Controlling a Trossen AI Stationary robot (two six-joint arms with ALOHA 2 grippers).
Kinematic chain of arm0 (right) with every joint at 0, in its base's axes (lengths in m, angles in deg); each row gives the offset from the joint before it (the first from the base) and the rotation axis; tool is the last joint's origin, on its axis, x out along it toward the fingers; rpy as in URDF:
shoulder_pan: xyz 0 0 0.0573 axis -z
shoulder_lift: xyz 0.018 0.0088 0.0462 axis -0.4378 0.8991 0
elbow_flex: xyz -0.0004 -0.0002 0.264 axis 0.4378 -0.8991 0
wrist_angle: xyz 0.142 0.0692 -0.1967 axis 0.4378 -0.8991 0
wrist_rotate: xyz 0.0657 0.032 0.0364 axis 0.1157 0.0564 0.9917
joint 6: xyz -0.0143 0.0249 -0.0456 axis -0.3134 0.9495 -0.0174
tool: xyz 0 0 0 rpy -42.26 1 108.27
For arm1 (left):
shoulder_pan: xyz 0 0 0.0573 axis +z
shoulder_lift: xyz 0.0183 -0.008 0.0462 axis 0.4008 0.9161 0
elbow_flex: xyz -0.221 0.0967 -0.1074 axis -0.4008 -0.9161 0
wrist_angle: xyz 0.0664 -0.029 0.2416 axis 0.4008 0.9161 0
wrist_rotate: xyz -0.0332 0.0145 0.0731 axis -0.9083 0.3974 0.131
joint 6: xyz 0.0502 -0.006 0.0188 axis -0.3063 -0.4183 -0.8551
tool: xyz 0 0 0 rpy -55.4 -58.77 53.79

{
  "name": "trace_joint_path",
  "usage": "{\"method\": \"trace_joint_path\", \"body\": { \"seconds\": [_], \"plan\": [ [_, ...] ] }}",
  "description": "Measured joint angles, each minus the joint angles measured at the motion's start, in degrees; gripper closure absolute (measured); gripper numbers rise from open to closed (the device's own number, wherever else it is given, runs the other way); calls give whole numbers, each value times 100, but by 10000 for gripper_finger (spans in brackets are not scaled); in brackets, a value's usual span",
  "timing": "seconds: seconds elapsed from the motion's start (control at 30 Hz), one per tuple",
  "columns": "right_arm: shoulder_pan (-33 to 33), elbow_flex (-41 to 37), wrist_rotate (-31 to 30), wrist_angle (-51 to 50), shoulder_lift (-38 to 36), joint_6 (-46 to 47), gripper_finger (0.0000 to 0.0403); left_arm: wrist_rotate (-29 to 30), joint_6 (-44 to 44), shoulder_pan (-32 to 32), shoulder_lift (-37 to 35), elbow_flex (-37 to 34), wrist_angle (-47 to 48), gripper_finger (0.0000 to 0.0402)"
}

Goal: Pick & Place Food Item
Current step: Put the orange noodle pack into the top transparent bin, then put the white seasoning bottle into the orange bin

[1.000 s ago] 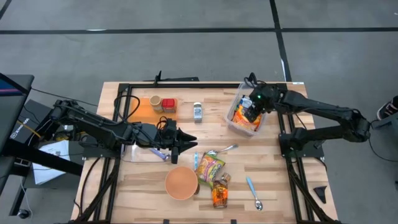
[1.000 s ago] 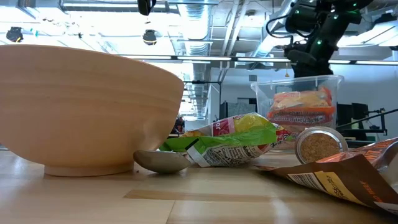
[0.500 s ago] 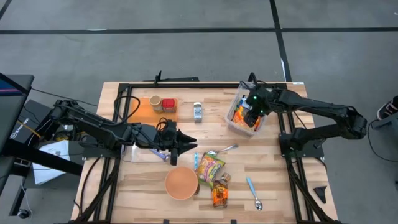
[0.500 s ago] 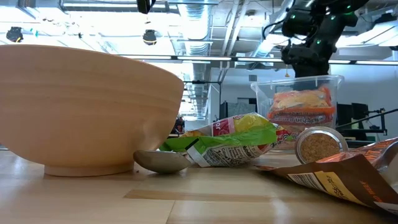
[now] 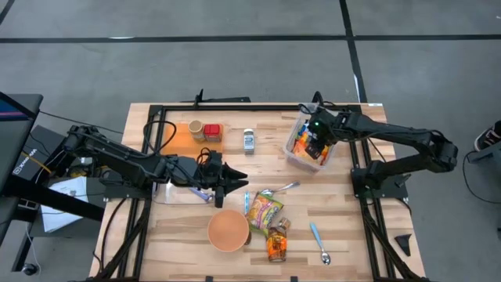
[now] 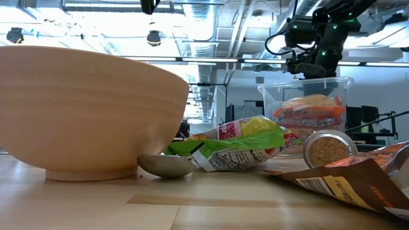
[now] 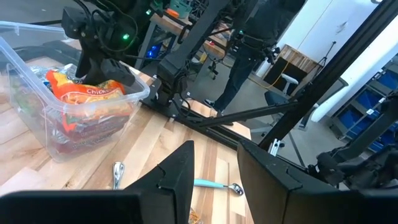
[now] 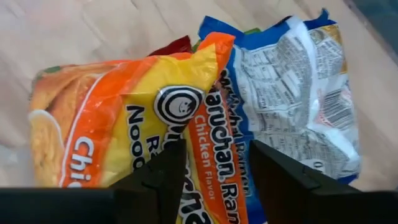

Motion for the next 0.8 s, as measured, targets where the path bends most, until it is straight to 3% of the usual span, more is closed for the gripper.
{"method": "trace_joint_path", "body": {
  "seconds": [0.23, 0.43, 0.6, 0.8],
  "plan": [
    [-102, 0, 91, 297, -400, 302, 239, -1, -4, 0, 0, 0, 0, 286],
    [64, 0, 179, 444, -1229, 776, 237, -1, -100, 0, 0, 0, 17, 286],
    [14, 0, 877, 487, -2204, 1346, 238, 6, -370, 2, 0, 0, 20, 286],
    [-733, 0, 1610, 769, -3266, 2174, 239, 80, -769, 34, 0, 0, 88, 286]
  ]
}}
